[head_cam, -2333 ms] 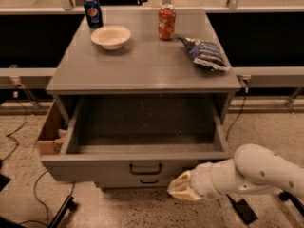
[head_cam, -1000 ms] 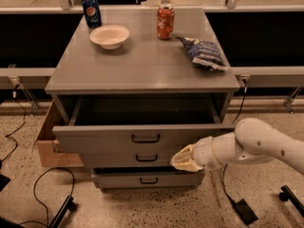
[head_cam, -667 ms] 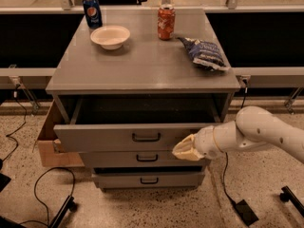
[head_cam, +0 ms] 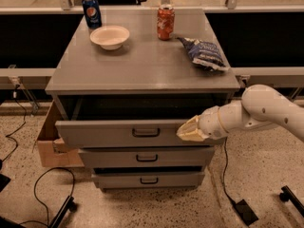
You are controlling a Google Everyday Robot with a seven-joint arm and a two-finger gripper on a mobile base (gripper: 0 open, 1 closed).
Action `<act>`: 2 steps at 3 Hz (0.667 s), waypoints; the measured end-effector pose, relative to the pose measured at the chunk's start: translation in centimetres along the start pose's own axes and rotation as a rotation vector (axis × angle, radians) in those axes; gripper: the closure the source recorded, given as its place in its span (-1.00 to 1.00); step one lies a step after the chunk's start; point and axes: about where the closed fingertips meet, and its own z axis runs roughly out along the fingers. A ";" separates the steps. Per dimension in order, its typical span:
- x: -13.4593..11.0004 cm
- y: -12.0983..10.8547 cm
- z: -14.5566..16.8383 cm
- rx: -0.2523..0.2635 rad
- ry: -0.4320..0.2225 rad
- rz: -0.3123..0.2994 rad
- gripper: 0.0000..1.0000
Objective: Close top drawer
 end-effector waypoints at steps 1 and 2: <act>-0.4 -0.7 -0.6 0.010 0.010 0.005 0.65; -0.4 -0.6 -0.3 0.006 0.009 0.004 0.20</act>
Offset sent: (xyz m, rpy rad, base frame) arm 0.0052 -0.0029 0.0062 -0.0084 -0.0010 -0.0106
